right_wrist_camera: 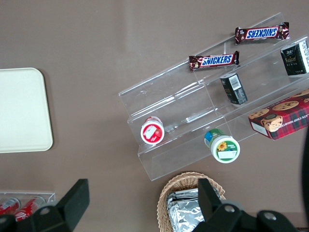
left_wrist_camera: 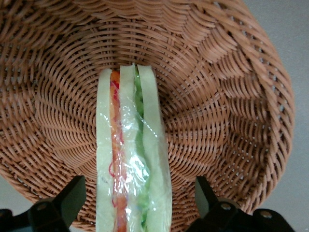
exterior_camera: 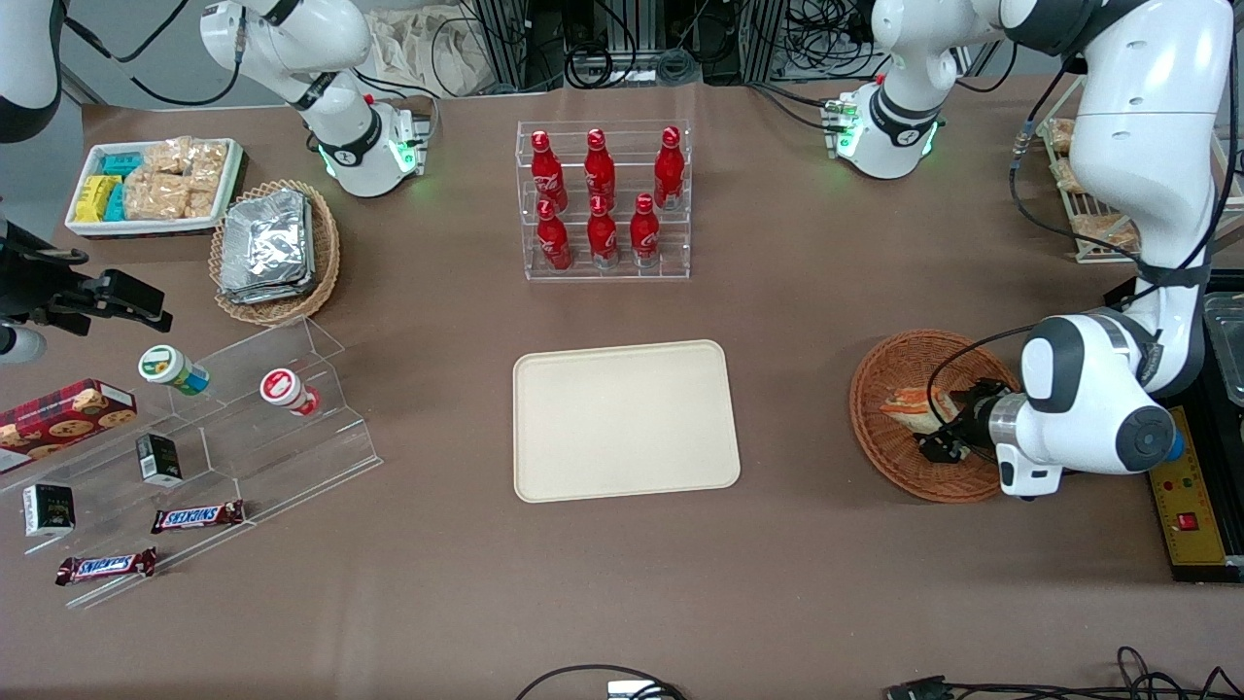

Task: Place sandwich from basket to tray
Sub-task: 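Close the left gripper on the sandwich wrapper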

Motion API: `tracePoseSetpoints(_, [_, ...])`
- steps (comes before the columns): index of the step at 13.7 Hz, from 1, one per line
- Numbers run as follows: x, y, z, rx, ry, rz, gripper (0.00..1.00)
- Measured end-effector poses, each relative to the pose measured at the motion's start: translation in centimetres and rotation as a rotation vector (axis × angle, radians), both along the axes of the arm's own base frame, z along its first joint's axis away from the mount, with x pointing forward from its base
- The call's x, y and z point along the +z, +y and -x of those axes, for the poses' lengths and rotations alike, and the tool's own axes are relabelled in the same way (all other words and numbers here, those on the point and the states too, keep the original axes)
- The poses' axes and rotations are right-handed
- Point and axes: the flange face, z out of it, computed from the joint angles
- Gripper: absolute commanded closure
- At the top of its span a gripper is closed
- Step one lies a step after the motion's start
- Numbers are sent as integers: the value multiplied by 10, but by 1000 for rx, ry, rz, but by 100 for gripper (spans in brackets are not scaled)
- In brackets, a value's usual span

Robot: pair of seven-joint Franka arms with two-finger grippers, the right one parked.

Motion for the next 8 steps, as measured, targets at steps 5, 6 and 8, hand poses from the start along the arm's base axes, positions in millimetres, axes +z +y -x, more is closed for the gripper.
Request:
tracePoseSetpoints(5, [-14,0,6,5,-12,-4,62])
tracePoseSetpoints(6, [-14,0,6,5,-13,-4,75])
tracePoseSetpoints(8, [-13,-1,6,5,-14,-4,84])
